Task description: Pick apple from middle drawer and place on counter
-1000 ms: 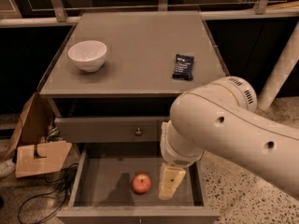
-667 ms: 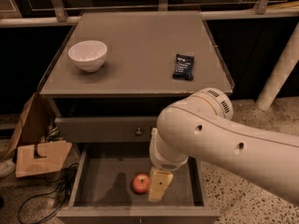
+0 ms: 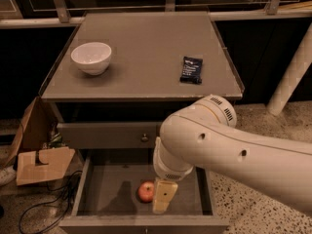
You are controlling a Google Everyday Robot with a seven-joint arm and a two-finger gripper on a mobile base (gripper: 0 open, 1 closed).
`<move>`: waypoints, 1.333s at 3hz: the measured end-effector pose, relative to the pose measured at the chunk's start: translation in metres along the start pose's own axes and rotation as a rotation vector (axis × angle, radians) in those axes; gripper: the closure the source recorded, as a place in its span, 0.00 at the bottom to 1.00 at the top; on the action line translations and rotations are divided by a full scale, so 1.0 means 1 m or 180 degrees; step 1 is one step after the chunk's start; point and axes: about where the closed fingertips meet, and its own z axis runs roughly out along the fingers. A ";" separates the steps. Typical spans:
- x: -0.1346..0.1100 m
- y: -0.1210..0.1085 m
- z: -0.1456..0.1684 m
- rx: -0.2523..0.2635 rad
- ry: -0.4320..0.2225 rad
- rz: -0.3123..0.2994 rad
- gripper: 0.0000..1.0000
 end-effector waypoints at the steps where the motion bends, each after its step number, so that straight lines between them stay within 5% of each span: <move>1: -0.016 0.005 0.031 -0.0088 0.0010 -0.0120 0.00; 4: -0.034 0.009 0.058 -0.0169 0.0015 -0.0221 0.00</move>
Offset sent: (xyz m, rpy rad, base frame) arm 0.0101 0.0712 -0.0565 -0.0187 0.0185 0.1287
